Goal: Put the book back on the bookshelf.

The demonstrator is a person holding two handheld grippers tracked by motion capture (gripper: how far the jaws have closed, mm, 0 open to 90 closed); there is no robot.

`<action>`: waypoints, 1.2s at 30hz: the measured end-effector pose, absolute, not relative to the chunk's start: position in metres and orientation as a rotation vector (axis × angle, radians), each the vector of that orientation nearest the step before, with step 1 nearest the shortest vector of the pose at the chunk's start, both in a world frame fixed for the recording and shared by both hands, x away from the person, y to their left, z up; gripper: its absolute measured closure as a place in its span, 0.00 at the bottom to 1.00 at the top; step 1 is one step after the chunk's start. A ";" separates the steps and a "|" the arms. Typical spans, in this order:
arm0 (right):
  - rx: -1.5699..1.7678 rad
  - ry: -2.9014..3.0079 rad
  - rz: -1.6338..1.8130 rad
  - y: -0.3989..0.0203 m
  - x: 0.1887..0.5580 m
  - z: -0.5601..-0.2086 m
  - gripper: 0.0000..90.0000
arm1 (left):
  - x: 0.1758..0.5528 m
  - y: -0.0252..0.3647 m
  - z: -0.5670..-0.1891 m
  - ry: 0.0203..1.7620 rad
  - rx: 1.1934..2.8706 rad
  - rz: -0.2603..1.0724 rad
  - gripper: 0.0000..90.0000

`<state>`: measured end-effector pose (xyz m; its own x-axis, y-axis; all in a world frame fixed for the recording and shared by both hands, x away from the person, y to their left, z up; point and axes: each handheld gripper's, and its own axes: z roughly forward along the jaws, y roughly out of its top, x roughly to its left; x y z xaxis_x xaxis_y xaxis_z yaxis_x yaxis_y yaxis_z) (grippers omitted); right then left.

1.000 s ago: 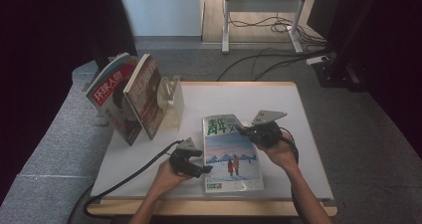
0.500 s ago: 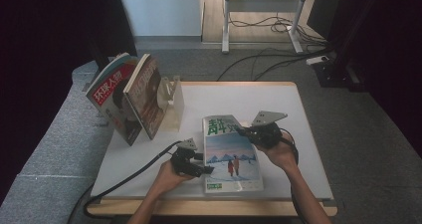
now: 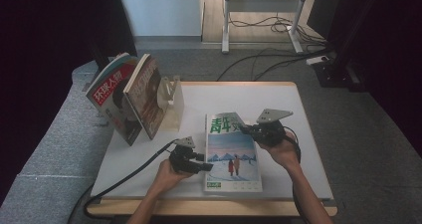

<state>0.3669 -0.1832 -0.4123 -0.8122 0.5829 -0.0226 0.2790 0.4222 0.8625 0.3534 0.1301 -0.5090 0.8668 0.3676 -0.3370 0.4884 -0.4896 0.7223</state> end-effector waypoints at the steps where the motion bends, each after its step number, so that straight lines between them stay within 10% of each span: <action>1: 0.745 2.359 1.348 -0.183 0.368 -0.412 0.96 | 0.353 0.130 -0.509 0.617 2.139 -0.166 0.54; 36: 0.772 2.333 1.417 -0.181 0.380 -0.411 0.96 | 0.355 0.162 -0.485 0.612 2.089 0.168 0.71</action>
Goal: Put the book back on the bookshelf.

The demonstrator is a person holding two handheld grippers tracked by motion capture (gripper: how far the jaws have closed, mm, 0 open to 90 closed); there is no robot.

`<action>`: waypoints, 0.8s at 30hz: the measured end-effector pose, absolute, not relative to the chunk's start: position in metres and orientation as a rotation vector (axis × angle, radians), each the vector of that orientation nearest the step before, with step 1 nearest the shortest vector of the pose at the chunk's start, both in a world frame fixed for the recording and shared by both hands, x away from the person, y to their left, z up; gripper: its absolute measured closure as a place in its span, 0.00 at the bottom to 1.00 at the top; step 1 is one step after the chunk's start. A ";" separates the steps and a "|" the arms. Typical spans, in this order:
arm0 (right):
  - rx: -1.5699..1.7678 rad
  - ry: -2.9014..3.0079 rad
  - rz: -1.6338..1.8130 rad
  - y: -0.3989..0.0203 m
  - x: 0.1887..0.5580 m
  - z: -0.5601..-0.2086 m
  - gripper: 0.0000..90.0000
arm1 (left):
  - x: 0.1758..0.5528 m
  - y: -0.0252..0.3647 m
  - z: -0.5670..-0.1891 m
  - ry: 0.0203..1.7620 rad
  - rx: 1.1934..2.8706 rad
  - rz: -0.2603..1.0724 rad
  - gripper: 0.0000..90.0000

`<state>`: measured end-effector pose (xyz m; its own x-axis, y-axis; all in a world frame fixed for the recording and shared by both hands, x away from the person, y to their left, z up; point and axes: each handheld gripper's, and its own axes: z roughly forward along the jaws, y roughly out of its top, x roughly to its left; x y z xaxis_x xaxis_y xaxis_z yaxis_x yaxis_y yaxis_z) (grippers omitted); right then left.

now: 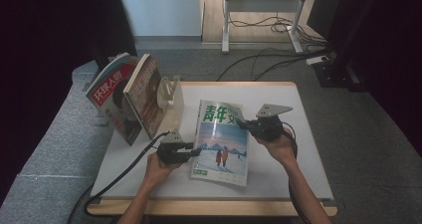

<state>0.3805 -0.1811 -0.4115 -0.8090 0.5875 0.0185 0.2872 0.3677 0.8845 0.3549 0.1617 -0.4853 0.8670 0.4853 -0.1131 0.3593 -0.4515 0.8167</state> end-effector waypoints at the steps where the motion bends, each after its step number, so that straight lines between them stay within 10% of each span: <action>1: 0.775 2.333 1.417 -0.181 0.381 -0.412 0.95 | 0.354 0.162 -0.485 0.610 2.088 0.172 0.71; 24: 0.813 2.355 1.391 -0.178 0.385 -0.411 0.96 | 0.342 0.178 -0.477 0.529 2.071 0.189 0.75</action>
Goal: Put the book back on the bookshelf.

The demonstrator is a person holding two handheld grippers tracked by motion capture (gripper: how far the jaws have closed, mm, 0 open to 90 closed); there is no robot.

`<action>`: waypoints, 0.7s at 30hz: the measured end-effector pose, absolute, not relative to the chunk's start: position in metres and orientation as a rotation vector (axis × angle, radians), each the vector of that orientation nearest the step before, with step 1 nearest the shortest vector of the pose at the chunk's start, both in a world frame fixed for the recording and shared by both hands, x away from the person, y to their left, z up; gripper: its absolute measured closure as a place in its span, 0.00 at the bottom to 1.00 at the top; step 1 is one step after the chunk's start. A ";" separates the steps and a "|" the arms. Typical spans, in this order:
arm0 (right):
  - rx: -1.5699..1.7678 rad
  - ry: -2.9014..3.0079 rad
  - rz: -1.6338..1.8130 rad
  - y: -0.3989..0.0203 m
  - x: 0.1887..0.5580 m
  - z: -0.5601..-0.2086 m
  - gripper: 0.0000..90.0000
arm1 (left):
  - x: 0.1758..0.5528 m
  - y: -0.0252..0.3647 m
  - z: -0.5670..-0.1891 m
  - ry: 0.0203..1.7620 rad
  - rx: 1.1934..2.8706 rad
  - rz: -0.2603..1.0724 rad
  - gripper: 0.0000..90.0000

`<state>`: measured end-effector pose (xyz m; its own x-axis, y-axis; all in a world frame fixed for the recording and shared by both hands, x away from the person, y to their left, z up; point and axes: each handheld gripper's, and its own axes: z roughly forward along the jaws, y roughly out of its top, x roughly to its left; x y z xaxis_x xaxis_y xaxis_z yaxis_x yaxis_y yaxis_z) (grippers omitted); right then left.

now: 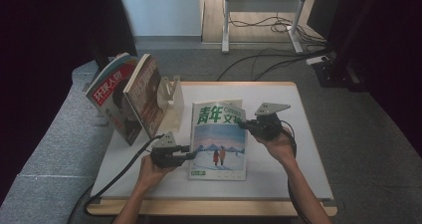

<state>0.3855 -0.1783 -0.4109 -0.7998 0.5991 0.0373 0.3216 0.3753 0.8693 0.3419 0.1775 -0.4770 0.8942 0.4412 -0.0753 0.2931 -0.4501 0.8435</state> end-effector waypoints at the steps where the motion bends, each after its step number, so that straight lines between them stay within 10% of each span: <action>1: 0.811 2.349 1.395 -0.178 0.385 -0.409 0.96 | 0.343 0.178 -0.476 0.528 2.063 0.205 0.75; 21: 0.684 2.319 1.468 -0.168 0.378 -0.386 0.95 | 0.330 0.194 -0.477 0.473 2.032 0.298 0.82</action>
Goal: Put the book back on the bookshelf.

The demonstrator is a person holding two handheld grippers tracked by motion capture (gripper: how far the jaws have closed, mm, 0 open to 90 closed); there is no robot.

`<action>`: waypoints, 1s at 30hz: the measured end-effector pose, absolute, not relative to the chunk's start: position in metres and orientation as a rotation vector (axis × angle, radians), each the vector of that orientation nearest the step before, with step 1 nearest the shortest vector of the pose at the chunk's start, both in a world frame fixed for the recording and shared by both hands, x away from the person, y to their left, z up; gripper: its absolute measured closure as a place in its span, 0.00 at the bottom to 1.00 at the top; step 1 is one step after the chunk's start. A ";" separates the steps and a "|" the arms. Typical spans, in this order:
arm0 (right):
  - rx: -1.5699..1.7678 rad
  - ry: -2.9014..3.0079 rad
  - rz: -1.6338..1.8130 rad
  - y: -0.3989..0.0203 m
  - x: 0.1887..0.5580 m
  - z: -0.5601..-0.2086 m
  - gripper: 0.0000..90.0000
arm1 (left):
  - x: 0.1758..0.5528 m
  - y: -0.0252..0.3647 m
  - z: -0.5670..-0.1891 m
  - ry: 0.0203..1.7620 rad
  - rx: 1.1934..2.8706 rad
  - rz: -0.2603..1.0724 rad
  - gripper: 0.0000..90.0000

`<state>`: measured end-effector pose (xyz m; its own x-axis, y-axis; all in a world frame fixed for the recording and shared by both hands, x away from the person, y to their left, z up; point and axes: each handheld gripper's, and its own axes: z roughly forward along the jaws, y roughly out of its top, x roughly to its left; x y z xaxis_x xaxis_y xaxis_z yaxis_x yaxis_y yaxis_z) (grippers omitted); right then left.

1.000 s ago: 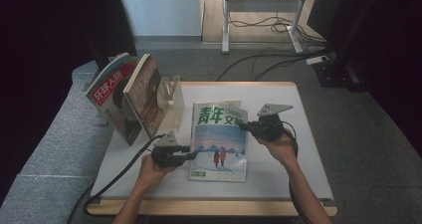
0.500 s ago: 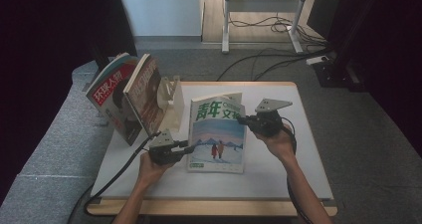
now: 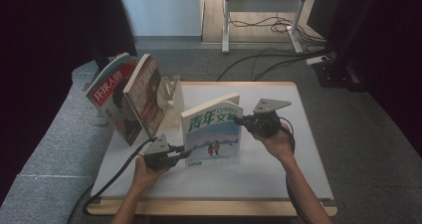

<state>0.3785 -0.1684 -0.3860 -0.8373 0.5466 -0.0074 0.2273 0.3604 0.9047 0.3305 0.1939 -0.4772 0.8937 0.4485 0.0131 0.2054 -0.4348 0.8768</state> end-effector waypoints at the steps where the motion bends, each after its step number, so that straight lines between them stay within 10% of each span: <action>1: 0.679 2.320 1.466 -0.169 0.378 -0.386 0.94 | 0.331 0.194 -0.477 0.471 2.030 0.297 0.82; 22: 0.721 2.344 1.475 -0.180 0.378 -0.409 0.63 | 0.319 0.200 -0.484 0.437 1.992 0.327 0.83; 30: 0.689 2.388 1.507 -0.174 0.378 -0.418 0.65 | 0.315 0.200 -0.485 0.433 1.988 0.332 0.83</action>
